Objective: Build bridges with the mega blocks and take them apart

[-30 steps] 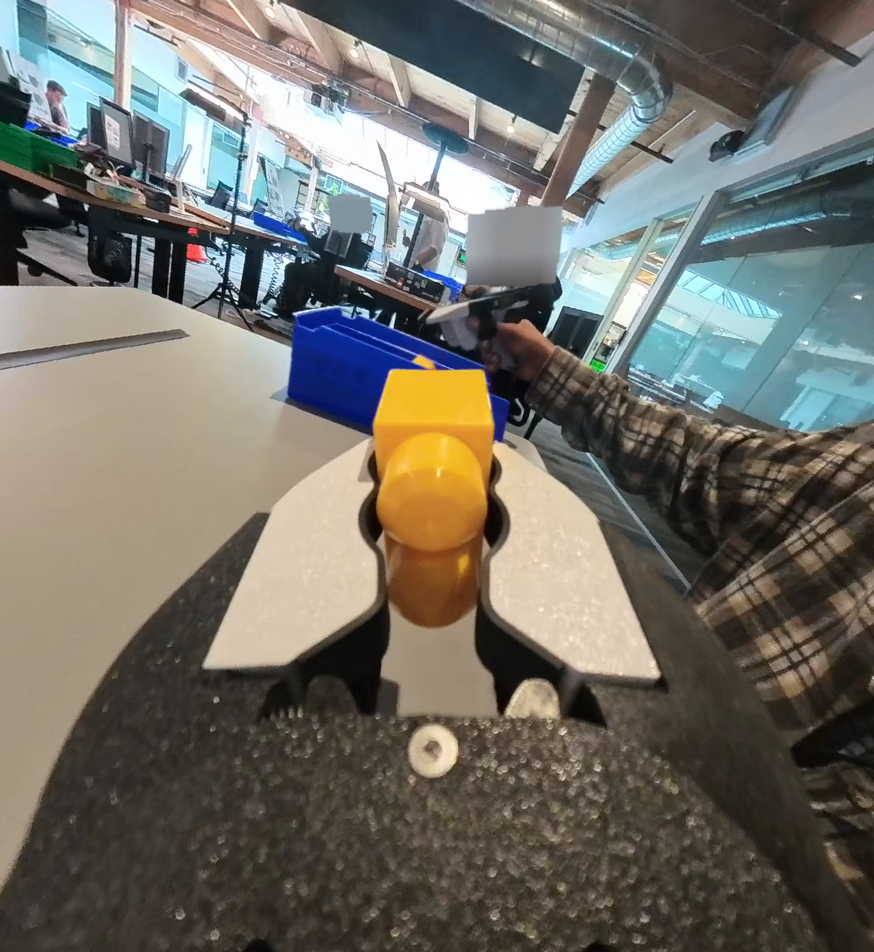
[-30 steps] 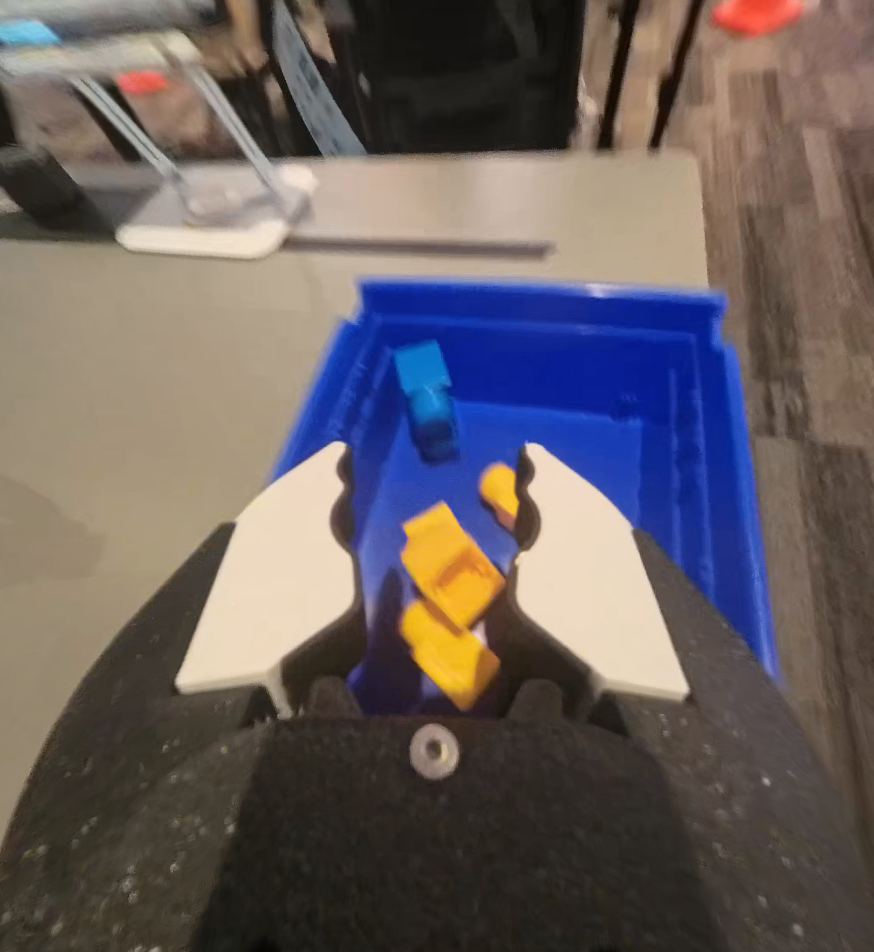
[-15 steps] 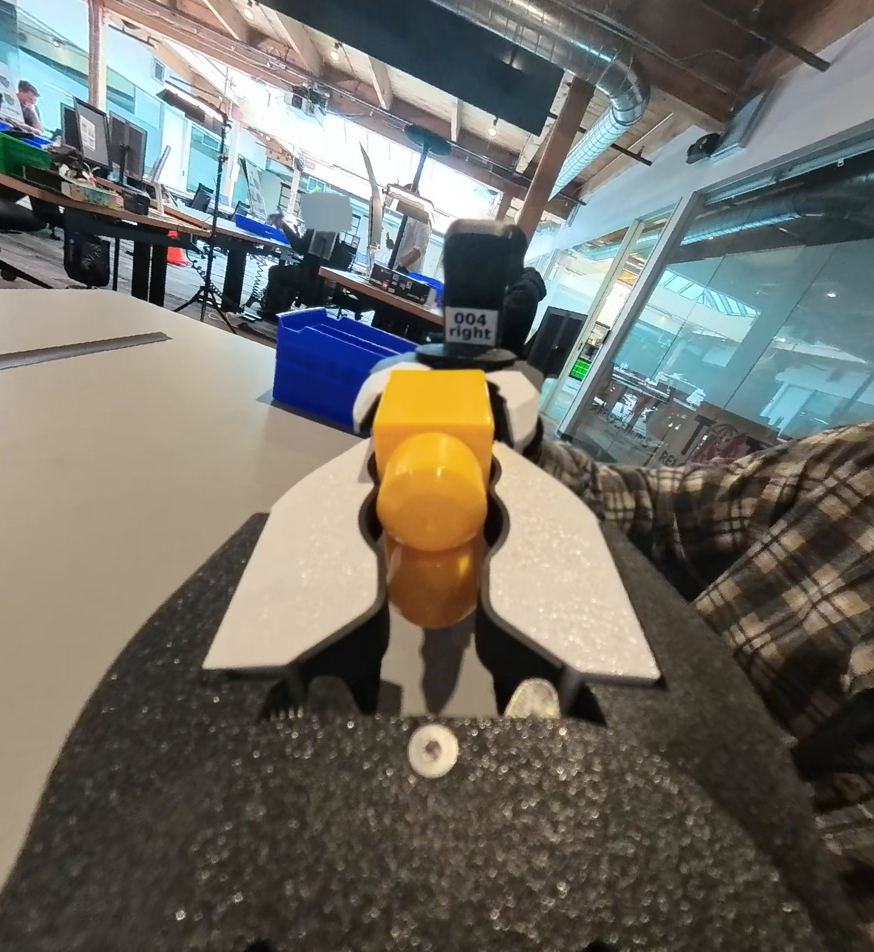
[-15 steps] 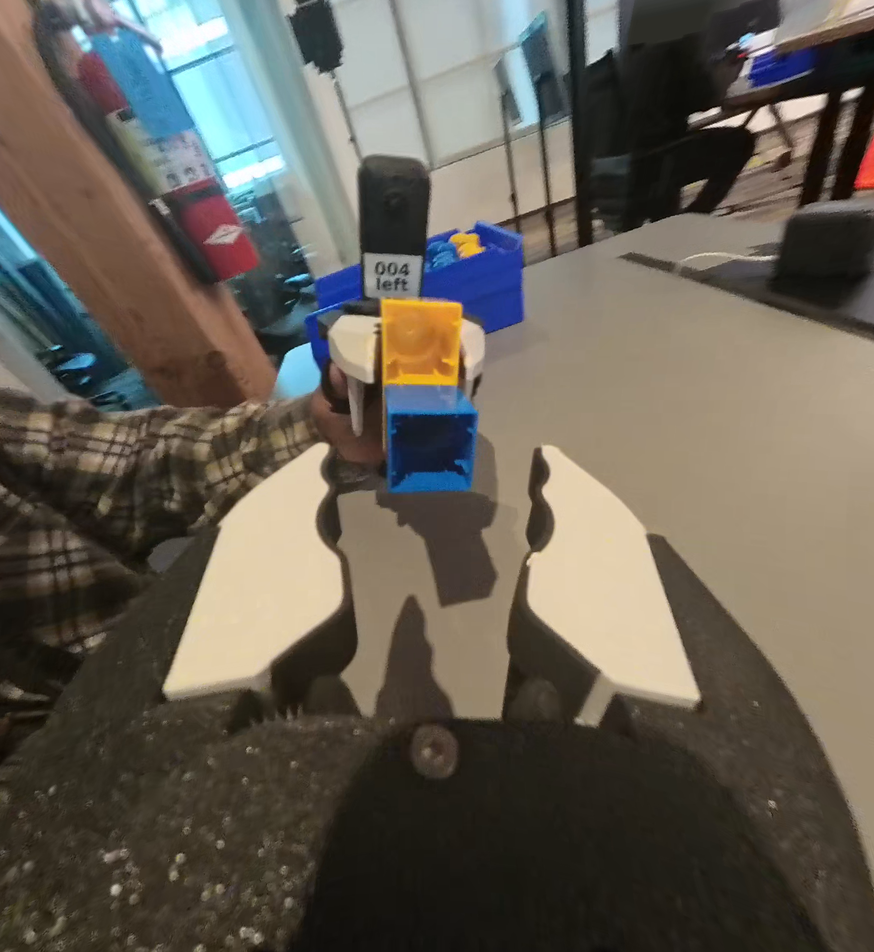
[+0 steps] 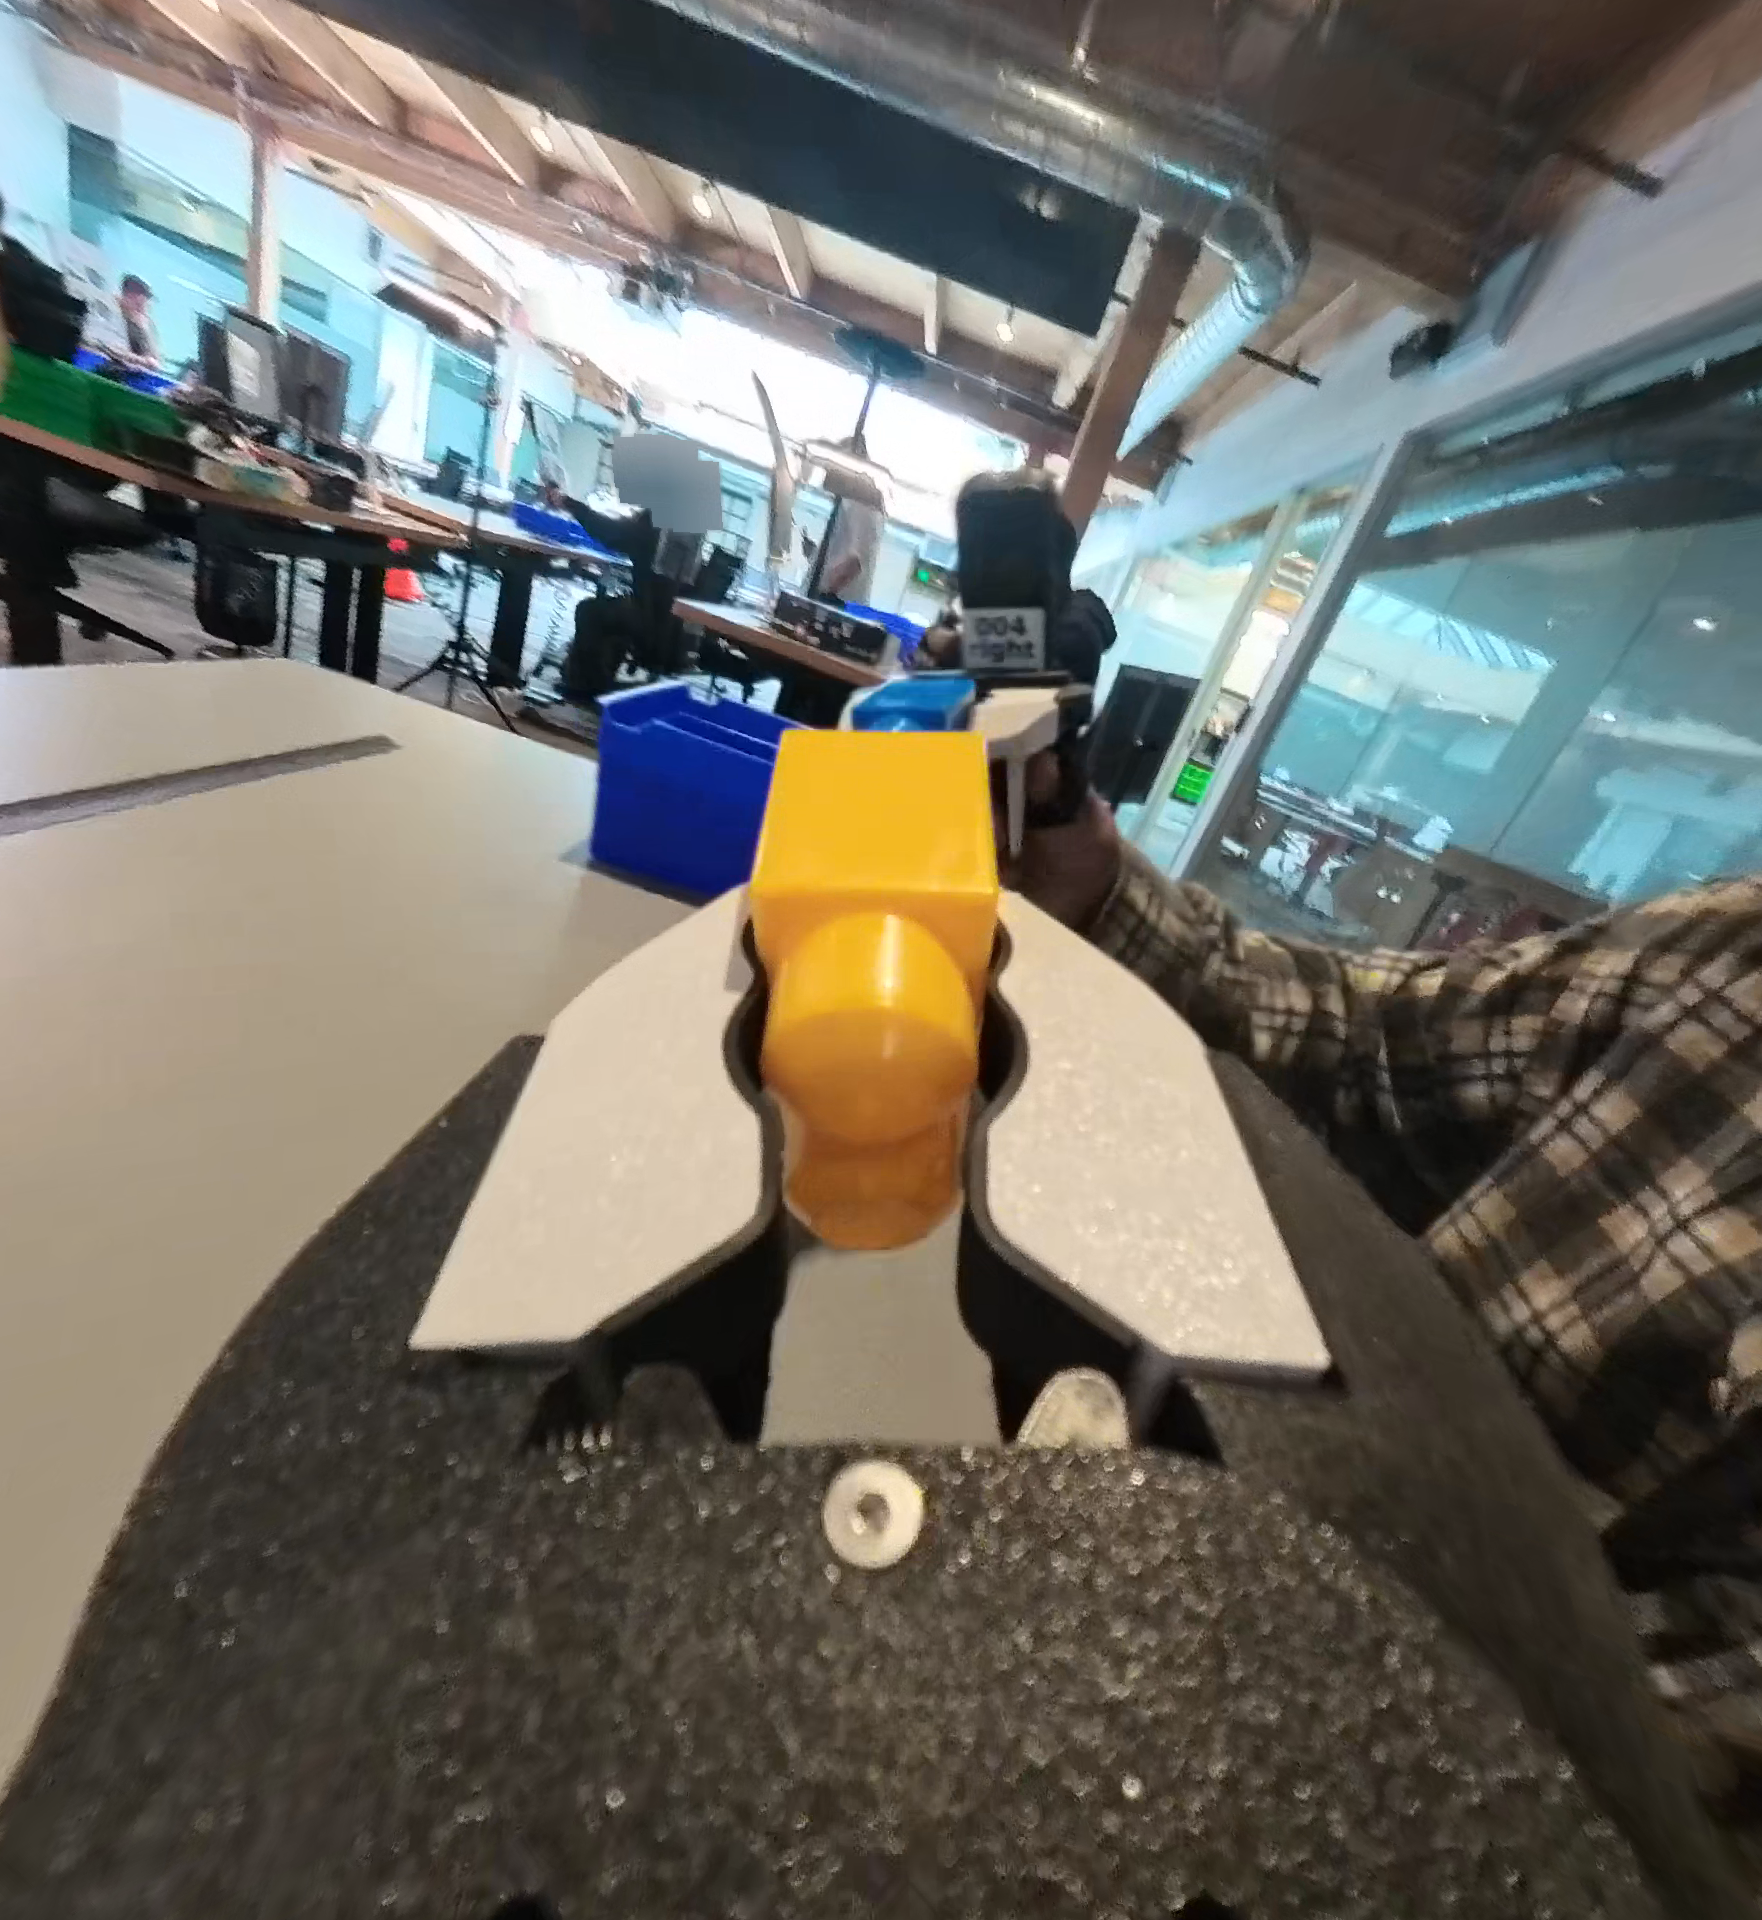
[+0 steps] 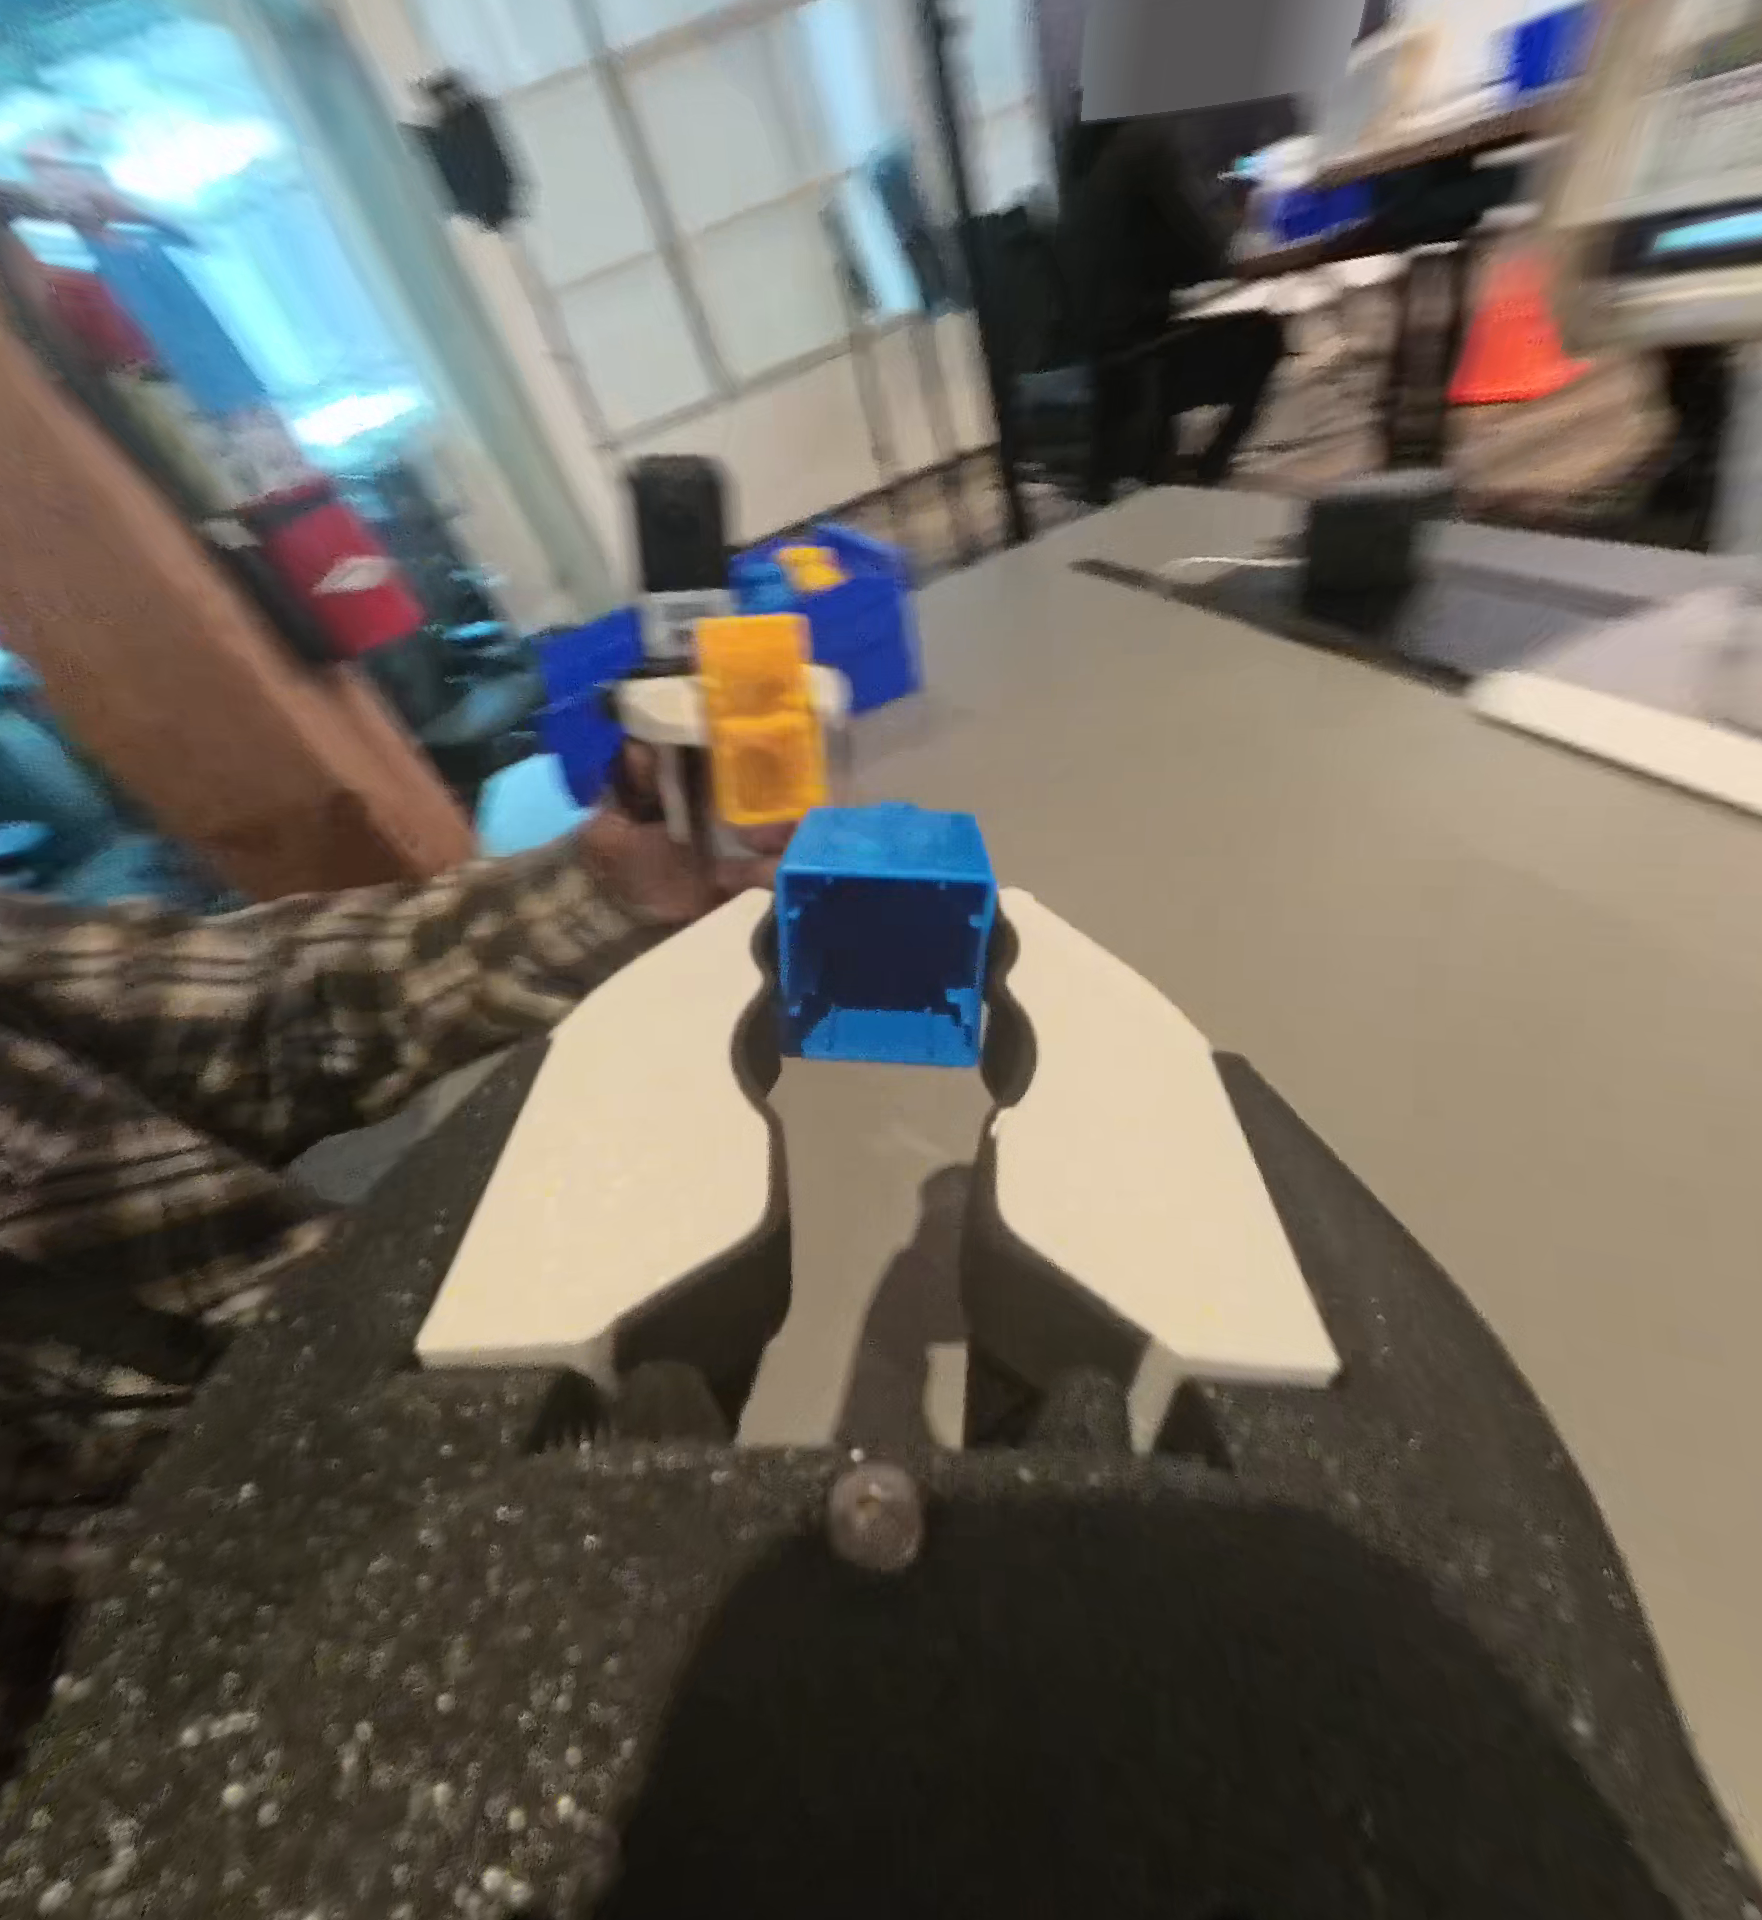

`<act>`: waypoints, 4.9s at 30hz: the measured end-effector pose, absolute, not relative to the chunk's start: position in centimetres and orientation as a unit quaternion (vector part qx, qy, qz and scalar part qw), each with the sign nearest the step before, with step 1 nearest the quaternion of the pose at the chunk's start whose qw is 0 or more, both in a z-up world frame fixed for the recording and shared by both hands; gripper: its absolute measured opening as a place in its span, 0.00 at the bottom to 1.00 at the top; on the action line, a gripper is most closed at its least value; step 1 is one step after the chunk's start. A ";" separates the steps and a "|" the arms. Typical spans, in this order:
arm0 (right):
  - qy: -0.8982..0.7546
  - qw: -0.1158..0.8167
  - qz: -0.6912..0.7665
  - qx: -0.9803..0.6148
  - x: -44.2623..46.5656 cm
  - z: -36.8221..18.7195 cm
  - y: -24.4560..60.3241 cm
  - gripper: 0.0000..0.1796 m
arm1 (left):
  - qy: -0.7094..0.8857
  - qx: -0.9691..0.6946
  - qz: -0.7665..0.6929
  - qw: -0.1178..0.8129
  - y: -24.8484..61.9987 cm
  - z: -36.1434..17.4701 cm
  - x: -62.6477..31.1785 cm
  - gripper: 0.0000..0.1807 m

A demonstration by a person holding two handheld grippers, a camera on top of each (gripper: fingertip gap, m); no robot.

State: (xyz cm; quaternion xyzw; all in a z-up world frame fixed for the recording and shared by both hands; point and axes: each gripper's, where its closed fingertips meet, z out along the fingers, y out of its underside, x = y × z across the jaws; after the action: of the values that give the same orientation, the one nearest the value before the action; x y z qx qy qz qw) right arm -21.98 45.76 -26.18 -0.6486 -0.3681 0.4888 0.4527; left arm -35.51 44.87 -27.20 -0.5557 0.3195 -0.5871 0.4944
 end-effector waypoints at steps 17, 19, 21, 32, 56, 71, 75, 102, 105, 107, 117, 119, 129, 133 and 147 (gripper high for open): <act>-0.116 0.392 0.090 -0.908 10.3 -33.4 57.2 0.32 | 0.371 -0.580 -0.546 0.477 43.9 -29.2 -32.9 0.20; -0.137 0.420 0.122 -0.889 8.3 -31.4 57.0 0.33 | 0.368 -0.582 -0.547 0.476 44.1 -29.2 -33.0 0.20; -0.183 0.459 0.179 -0.851 4.1 -28.3 56.2 0.33 | 0.371 -0.586 -0.545 0.472 44.1 -29.5 -32.9 0.20; -0.631 0.329 0.251 -0.656 -25.5 -27.3 44.1 0.32 | 0.462 -0.618 -0.448 0.452 43.0 -32.3 -30.9 0.20; -0.601 0.310 0.318 -0.664 -28.6 -25.8 43.9 0.20 | 0.471 -0.589 -0.460 0.469 41.7 -31.0 -29.7 0.43; -0.175 0.392 0.018 -0.903 11.8 -30.5 58.1 0.20 | 0.491 -0.608 -0.452 0.430 41.2 -33.0 -28.6 0.42; -0.154 0.401 0.034 -0.902 12.6 -32.3 59.0 0.20 | 0.489 -0.606 -0.454 0.434 41.2 -32.9 -28.8 0.42; -0.387 0.551 0.372 -0.639 -22.2 -31.2 47.0 0.42 | 0.482 -0.617 -0.454 0.425 41.9 -33.7 -29.2 0.40; -0.402 0.539 0.372 -0.640 -22.5 -32.2 46.4 0.41 | 0.474 -0.618 -0.454 0.432 42.3 -33.1 -29.9 0.40; -0.422 0.535 0.360 -0.637 -22.8 -32.7 45.9 0.41 | 0.454 -0.613 -0.464 0.451 42.6 -31.2 -31.0 0.40; -0.428 0.518 0.404 -0.621 -23.9 -32.1 44.5 0.41 | 0.397 -0.706 -0.245 0.533 43.2 -19.0 -53.3 0.39; -0.432 0.513 0.412 -0.617 -24.2 -32.1 44.2 0.41 | 0.368 -0.754 -0.197 0.507 43.4 -18.9 -59.8 0.39; -0.466 0.500 0.412 -0.602 -25.2 -32.8 43.2 0.41 | 0.424 -0.870 -0.018 0.252 42.1 -28.8 -74.4 0.35; -0.457 0.496 0.423 -0.605 -25.2 -32.9 43.5 0.41 | 0.479 -0.860 0.044 0.170 43.0 -30.9 -74.9 0.33; -0.455 0.486 0.435 -0.607 -25.1 -33.1 43.4 0.41 | 0.539 -0.836 0.090 0.043 44.4 -35.5 -75.1 0.29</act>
State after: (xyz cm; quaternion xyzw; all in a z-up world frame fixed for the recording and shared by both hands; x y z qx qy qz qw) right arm -25.07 43.40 -33.07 -0.6067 -0.4551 0.4346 0.4857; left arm -75.11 44.44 -35.50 -0.8362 0.5393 0.0900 0.0430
